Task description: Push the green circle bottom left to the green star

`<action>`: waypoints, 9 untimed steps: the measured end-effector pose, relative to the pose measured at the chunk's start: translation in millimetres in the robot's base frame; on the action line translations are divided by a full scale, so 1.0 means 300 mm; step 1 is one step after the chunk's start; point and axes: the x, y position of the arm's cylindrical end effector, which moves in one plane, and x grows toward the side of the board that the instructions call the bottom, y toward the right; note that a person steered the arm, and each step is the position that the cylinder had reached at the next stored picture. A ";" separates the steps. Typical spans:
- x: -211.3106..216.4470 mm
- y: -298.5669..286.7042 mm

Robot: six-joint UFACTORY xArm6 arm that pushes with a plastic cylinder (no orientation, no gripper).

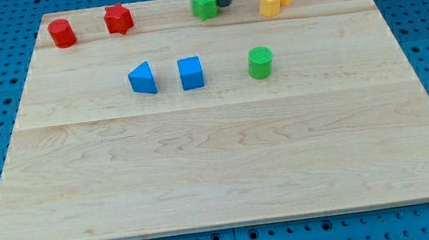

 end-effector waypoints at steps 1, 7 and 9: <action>0.069 0.005; 0.450 -0.146; 0.312 -0.323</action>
